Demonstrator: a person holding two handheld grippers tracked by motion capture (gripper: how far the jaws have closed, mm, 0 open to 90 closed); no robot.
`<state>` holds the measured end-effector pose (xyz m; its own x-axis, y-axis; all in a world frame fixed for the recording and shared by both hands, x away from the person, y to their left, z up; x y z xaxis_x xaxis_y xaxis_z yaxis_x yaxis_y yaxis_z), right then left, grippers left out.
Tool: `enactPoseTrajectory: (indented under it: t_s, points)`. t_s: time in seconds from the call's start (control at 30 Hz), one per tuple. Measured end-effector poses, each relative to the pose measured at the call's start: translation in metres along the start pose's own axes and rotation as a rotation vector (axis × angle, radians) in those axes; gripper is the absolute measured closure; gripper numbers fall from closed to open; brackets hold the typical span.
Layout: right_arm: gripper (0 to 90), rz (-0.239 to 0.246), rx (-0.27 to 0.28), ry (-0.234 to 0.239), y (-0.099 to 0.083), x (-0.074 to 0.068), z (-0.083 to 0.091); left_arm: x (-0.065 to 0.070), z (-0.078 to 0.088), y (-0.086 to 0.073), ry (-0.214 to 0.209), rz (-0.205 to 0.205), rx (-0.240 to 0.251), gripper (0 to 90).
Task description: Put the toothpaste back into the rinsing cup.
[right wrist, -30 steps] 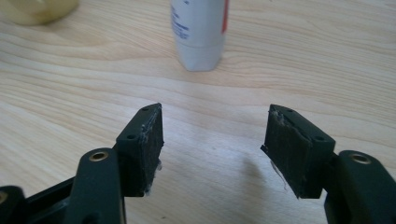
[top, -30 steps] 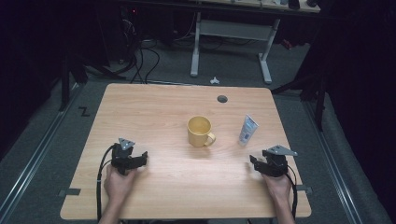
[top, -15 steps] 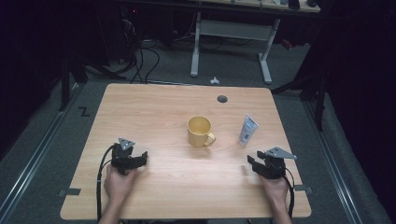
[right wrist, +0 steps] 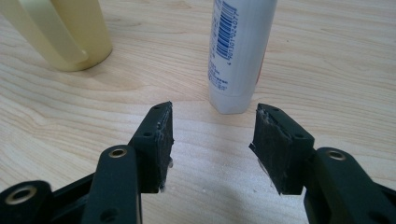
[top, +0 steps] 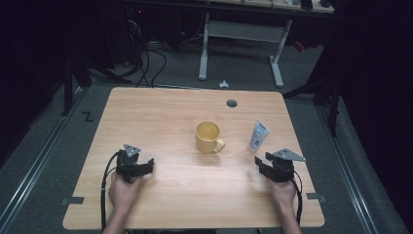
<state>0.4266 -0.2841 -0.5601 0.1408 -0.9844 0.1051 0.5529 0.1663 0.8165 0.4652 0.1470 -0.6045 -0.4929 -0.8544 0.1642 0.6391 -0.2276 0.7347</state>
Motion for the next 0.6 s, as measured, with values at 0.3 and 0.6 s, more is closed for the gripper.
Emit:
enactPoseTrajectory:
  t_s: [0.3, 0.6]
  points:
    - [46.8, -0.024, 0.015, -0.012, 0.013, 0.006, 0.000, 0.000, 0.000, 0.000, -0.001, -0.001, 0.000, 21.0]
    - [44.8, -0.056, 0.010, 0.004, 0.026, 0.010, -0.009, 0.000, 0.000, 0.000, 0.000, -0.001, -0.001, 21.0]
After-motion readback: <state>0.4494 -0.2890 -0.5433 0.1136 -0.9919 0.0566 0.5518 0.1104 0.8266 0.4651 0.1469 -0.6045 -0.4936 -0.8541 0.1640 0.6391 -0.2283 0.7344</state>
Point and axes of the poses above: each handheld gripper's, and its own axes: z roughly backward along the jaws, y roughly out of its top, x roughly to its right, the point moved 10 cm from there along -z, roughly forward along the jaws, and after that the axes turned 13 degrees about -y, right-handed, at the moved point
